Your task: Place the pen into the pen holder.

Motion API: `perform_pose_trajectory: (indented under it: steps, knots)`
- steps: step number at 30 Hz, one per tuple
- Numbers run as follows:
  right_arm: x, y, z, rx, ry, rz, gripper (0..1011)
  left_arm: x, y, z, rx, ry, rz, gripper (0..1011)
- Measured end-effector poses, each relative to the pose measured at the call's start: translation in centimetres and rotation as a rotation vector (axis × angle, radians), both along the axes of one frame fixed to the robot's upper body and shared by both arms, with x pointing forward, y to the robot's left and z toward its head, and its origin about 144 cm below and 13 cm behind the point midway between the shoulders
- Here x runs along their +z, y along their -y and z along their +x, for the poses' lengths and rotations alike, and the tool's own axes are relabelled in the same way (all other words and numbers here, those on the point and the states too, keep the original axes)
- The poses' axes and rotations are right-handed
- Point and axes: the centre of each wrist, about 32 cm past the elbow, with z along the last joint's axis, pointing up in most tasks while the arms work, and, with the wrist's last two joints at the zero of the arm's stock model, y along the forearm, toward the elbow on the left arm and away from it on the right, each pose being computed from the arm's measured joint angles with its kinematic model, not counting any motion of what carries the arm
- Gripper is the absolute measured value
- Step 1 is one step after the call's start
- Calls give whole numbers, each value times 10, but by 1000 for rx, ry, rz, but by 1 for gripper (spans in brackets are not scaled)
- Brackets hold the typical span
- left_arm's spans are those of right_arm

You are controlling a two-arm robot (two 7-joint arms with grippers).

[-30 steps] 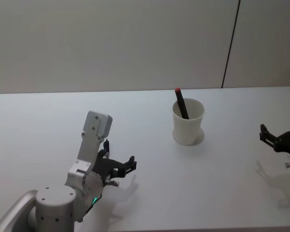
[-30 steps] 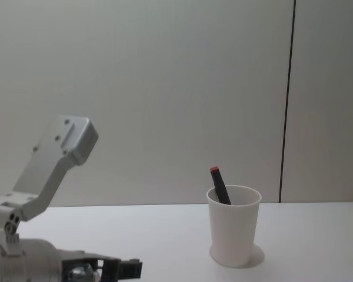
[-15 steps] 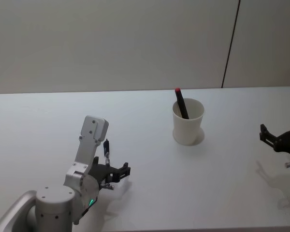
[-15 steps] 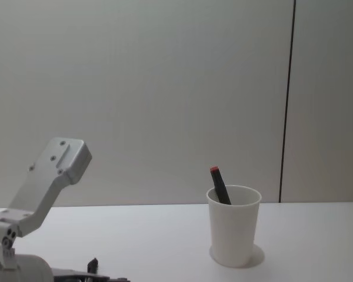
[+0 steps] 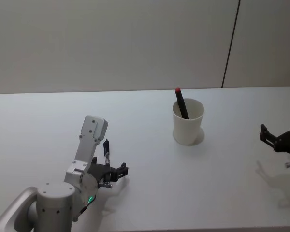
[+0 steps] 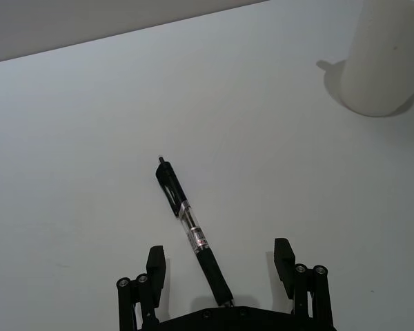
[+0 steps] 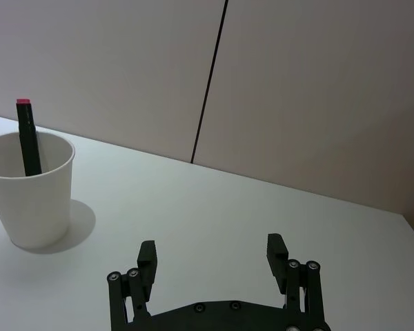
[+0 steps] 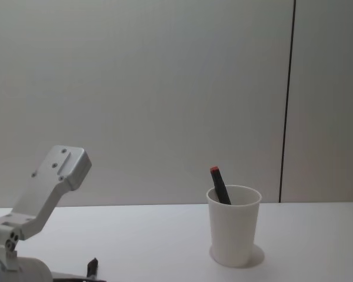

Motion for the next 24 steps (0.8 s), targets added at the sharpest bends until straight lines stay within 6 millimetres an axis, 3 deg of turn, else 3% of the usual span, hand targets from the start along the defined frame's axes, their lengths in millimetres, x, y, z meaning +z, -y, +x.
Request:
perform_pose_trajectory:
  steps: [24]
  knots:
    - [0, 0, 0, 0, 0, 0, 1001, -6, -1, 12, 4, -19, 3, 1000]
